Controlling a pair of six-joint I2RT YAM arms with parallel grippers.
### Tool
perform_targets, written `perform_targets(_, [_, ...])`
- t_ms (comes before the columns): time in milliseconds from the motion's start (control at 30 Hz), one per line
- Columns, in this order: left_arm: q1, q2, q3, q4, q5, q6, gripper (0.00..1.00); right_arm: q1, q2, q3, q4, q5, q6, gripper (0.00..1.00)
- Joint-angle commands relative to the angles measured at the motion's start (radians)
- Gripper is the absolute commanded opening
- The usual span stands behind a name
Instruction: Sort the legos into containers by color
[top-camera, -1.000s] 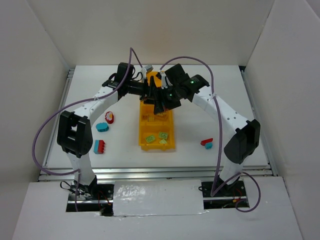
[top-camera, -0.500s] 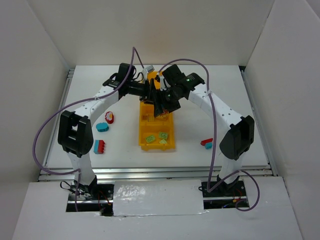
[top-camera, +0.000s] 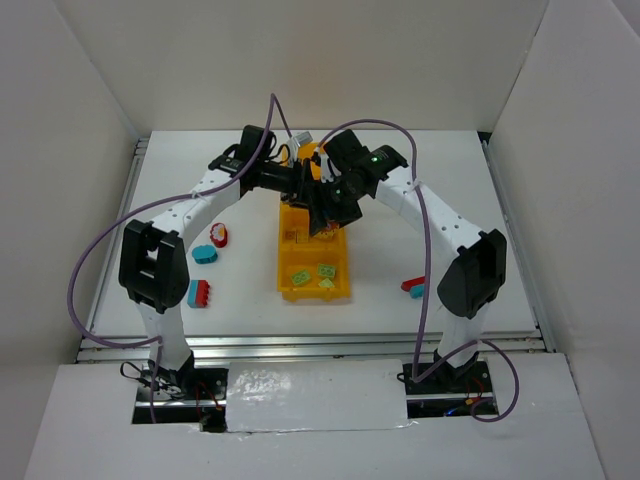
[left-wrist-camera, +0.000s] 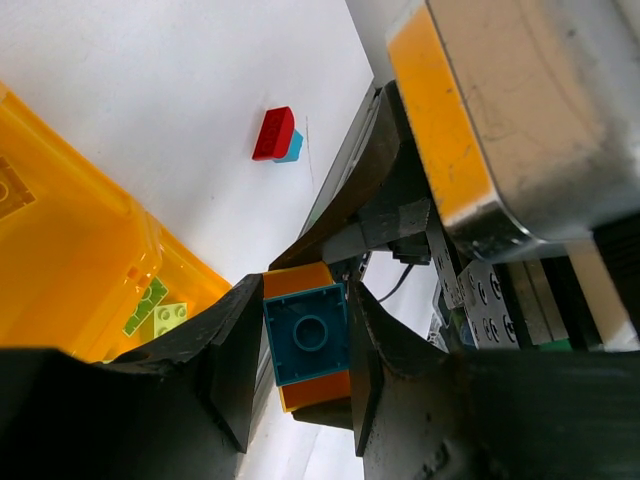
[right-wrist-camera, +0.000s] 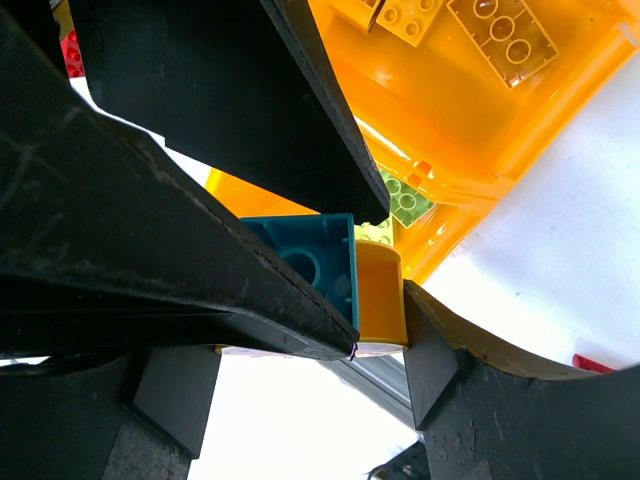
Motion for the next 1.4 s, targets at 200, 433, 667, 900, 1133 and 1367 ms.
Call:
perform_targets(200, [-0.013,0.029,0.025,-0.127,-0.03,0.074,0.0,-0.034,-0.055,0.032,0.111,0.046,0.012,0.16])
perform_targets(433, [0.016,0.02,0.01,-0.107,-0.073,0.041,0.0,-0.033,-0.17,-0.084,0.209,0.052,0.02,0.28])
perform_targets(667, [0.028,0.011,0.016,-0.07,-0.072,-0.023,0.0,-0.034,-0.255,-0.186,0.318,0.046,0.029,0.34])
perform_targets(900, [0.042,-0.017,0.019,-0.029,-0.107,-0.099,0.0,-0.031,-0.314,-0.267,0.395,0.059,0.035,0.37])
perform_targets(1133, [0.08,-0.025,0.03,-0.058,-0.159,-0.126,0.0,-0.034,-0.437,-0.357,0.516,0.094,0.04,0.24])
perform_targets(1367, [0.094,-0.029,0.01,-0.061,-0.185,-0.154,0.0,-0.031,-0.499,-0.417,0.57,0.076,0.031,0.0])
